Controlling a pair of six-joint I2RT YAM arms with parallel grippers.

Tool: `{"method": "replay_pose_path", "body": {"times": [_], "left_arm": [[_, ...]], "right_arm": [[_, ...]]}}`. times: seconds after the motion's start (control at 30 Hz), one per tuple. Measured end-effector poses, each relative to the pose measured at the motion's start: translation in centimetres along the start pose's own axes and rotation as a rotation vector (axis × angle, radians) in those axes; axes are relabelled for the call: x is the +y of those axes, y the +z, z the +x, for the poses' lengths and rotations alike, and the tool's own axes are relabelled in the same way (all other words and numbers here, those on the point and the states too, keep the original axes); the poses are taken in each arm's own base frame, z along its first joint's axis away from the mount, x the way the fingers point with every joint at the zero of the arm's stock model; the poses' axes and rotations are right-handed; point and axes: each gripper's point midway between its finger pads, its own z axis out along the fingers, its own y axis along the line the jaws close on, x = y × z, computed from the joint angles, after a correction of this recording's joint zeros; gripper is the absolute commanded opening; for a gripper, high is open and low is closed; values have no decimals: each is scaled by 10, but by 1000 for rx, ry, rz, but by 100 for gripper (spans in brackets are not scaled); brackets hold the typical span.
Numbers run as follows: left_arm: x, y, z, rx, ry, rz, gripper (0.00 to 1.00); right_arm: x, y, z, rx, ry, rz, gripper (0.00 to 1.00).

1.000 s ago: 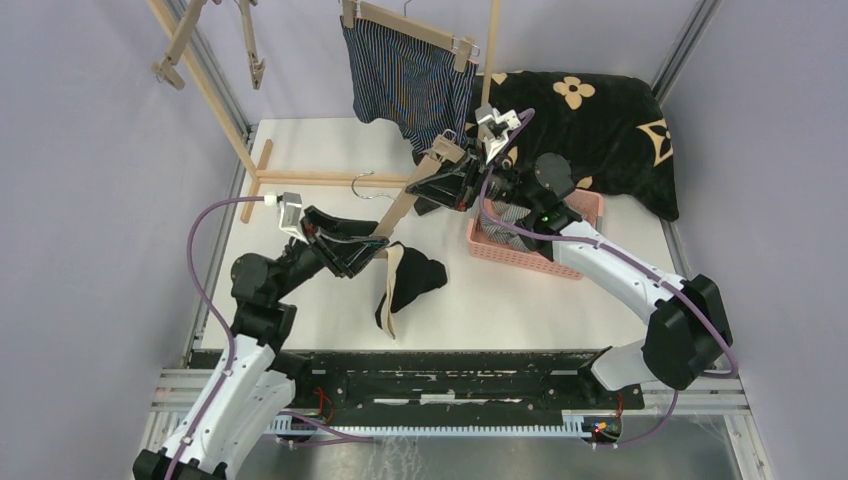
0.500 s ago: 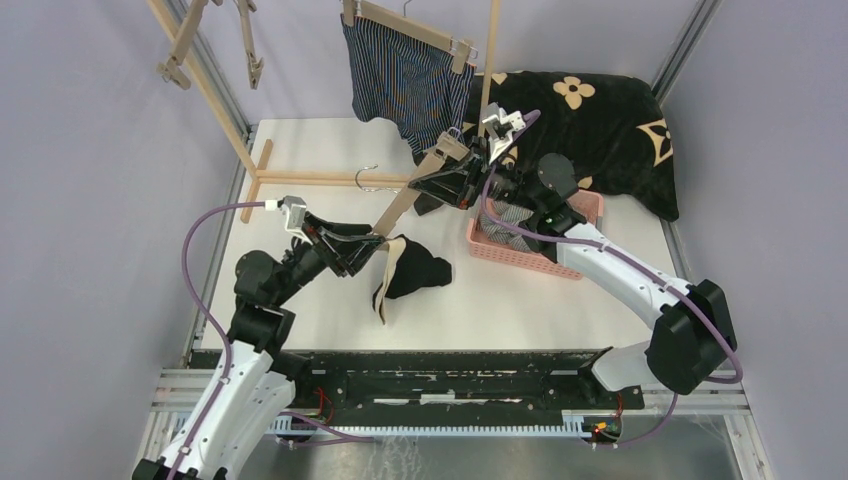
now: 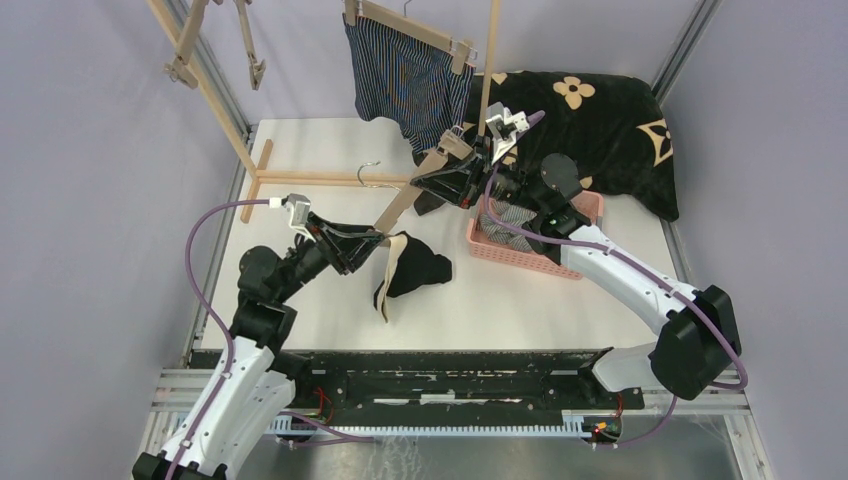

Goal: Remove the underwear clipped to the hanger

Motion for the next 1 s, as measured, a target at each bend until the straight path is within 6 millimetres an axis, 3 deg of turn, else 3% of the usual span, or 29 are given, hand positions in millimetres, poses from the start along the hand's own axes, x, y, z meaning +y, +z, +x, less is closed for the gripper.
{"method": "replay_pose_path", "body": {"times": [0.27, 0.5, 0.6, 0.93, 1.0], "left_arm": [[-4, 0, 1, 8, 3, 24, 62], [-10, -1, 1, 2, 19, 64, 61], [-11, -1, 0, -2, 24, 70, 55], [-13, 3, 9, 18, 7, 118, 6], [-14, 3, 8, 16, 8, 122, 3]], "right_arm": [[-2, 0, 0, 3, 3, 12, 1], [-2, 1, -3, 1, 2, 15, 1], [-2, 2, -5, -1, 1, 15, 1], [-1, 2, -6, -3, 11, 16, 1], [-1, 3, -7, -5, 10, 14, 1]]}}
